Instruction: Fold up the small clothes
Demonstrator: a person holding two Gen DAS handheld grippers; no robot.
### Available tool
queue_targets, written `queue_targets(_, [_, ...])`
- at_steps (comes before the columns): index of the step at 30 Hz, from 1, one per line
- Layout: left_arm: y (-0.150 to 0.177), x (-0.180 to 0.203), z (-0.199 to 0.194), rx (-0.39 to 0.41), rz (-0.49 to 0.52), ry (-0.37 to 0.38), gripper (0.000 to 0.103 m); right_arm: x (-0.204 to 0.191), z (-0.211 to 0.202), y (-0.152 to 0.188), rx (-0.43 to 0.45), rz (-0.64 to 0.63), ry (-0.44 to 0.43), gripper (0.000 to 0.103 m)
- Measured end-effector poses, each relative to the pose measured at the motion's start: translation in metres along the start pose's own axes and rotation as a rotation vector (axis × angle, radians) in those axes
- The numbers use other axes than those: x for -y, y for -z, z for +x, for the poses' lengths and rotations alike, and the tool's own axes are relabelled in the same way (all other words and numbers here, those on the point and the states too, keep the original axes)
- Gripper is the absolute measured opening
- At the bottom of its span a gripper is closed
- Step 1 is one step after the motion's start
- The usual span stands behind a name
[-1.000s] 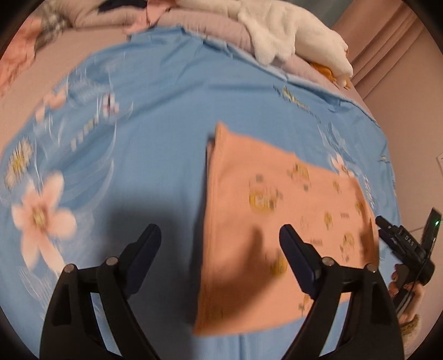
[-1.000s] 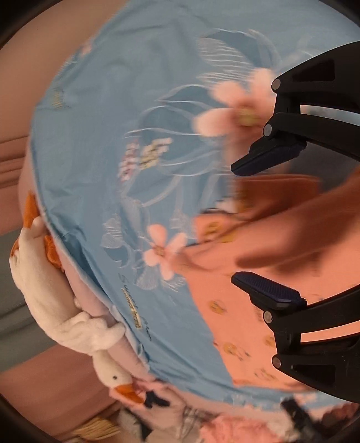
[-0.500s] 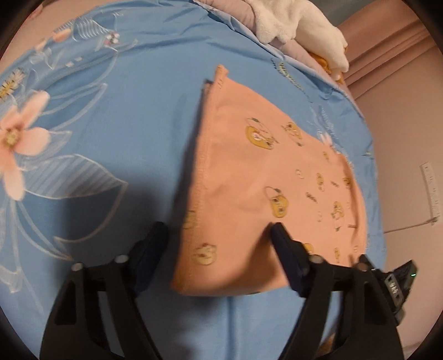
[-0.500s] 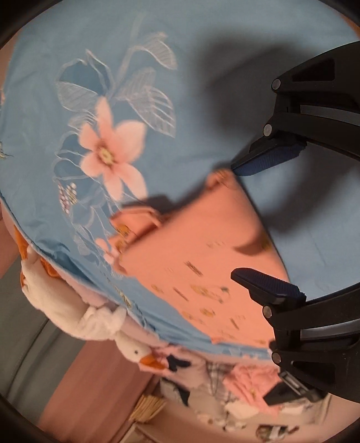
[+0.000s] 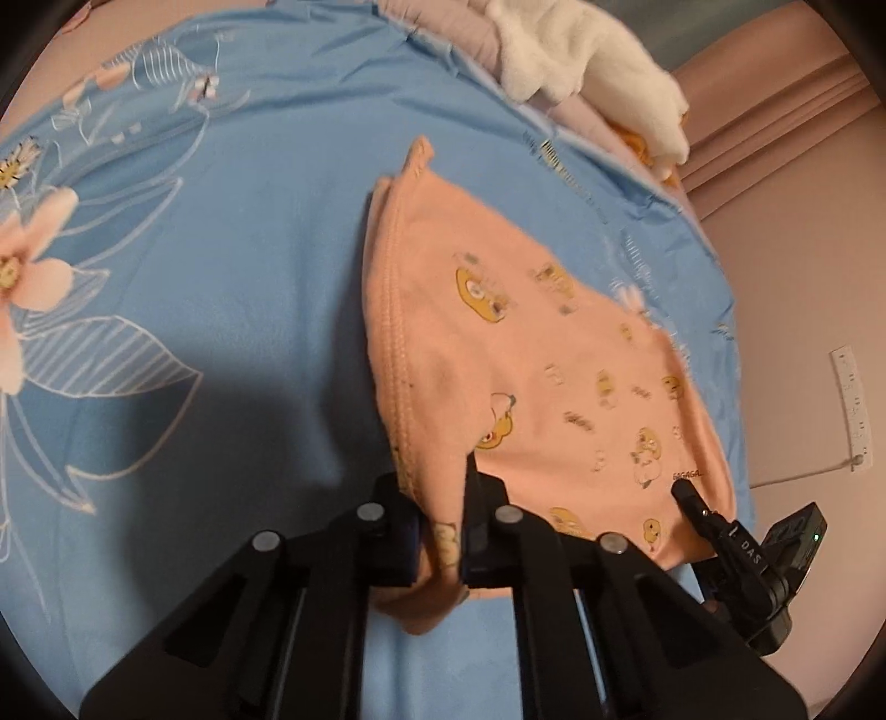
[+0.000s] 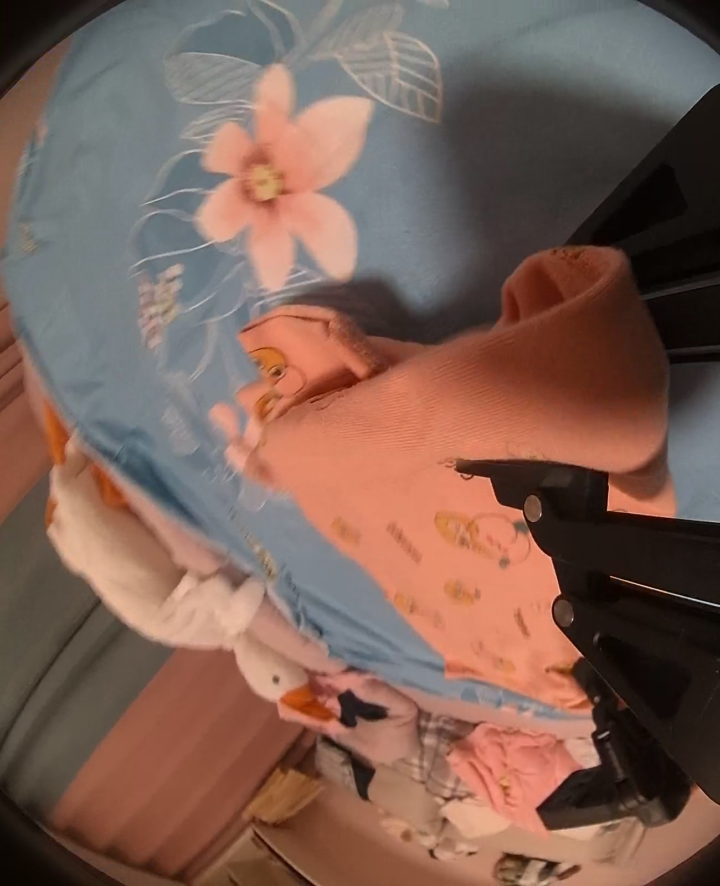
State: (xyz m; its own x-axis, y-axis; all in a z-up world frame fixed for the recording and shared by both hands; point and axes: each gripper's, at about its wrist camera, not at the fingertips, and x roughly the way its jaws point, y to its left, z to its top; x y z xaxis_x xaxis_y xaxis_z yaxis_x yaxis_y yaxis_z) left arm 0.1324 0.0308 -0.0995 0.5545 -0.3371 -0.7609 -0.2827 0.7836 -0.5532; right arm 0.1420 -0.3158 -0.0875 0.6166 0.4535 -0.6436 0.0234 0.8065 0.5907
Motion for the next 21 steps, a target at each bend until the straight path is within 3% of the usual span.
queue_targets(5, [0.006,0.007,-0.024,0.001,0.009,0.041,0.008,-0.016,-0.032,0.001,0.042,-0.043,-0.031,0.009])
queue_targets(13, [0.049,0.017,-0.05,-0.028,0.096,0.005,0.008,-0.01,-0.062,0.021,0.003,-0.041,-0.008,0.009])
queue_targets(21, [0.08,0.013,-0.031,-0.061,0.158,-0.11,0.01,0.011,-0.054,0.042,-0.052,-0.001,0.075,0.009])
